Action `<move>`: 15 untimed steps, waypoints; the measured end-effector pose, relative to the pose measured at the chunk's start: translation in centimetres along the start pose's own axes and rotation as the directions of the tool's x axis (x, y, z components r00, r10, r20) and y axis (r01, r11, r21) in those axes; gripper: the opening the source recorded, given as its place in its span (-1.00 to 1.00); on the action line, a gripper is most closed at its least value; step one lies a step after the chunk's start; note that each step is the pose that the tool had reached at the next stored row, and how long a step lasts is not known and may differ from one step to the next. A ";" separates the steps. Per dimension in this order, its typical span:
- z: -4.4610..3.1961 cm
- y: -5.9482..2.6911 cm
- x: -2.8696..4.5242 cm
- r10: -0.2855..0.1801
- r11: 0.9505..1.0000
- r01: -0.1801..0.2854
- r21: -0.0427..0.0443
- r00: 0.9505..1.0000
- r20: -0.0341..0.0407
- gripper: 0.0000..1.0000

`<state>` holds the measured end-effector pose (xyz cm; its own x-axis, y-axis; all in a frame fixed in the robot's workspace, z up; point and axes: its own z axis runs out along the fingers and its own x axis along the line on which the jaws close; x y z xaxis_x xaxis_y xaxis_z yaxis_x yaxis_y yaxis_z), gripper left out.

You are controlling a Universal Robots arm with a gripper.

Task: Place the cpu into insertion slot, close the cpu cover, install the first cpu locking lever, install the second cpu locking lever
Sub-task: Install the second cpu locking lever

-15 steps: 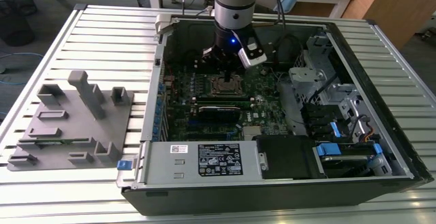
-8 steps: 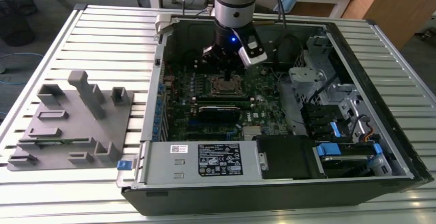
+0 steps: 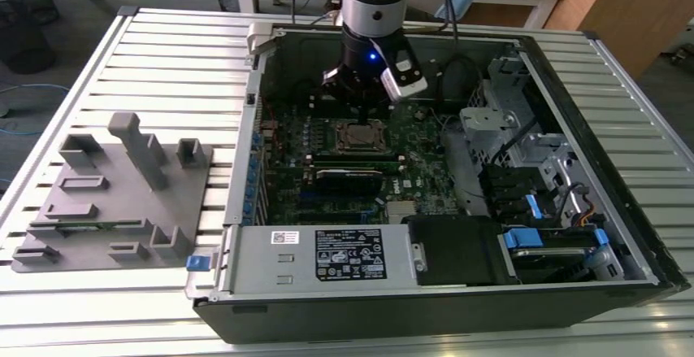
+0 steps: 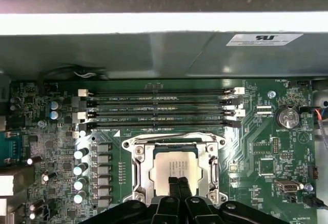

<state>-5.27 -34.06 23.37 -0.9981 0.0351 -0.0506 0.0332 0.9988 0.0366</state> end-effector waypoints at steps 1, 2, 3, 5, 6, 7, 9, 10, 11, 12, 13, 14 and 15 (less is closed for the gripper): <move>-0.02 0.00 0.00 0.000 1.000 0.000 0.000 1.000 0.000 -0.79; -0.02 0.00 0.00 0.000 1.000 0.000 0.000 1.000 0.000 -0.79; -0.12 0.01 -0.01 0.000 1.000 0.000 0.000 1.000 0.000 -0.79; -0.21 0.01 -0.01 0.000 1.000 0.000 0.000 1.000 0.000 -0.79; -0.21 0.01 -0.01 0.000 1.000 0.000 0.000 1.000 0.000 -0.79; -0.23 0.01 -0.01 0.000 1.000 0.000 0.000 1.000 0.000 -0.79; -0.30 0.01 -0.02 0.000 1.000 0.000 0.000 1.000 0.000 -0.79; -0.33 0.01 -0.02 0.000 1.000 0.000 0.000 1.000 0.000 -0.79; -0.37 0.01 -0.02 0.000 1.000 0.000 0.000 1.000 0.000 -0.79; -0.42 0.02 -0.02 0.000 1.000 0.000 0.000 1.000 0.000 -0.79; -0.47 0.02 -0.02 0.000 1.000 0.000 0.000 1.000 0.000 -0.79; -0.51 0.02 -0.03 0.000 1.000 0.000 0.000 1.000 0.000 -0.79; -0.56 0.02 -0.03 0.000 1.000 0.000 0.000 1.000 0.000 -0.79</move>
<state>-5.27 -34.07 23.93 -0.9981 0.0350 -0.0506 0.0332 0.9988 0.0366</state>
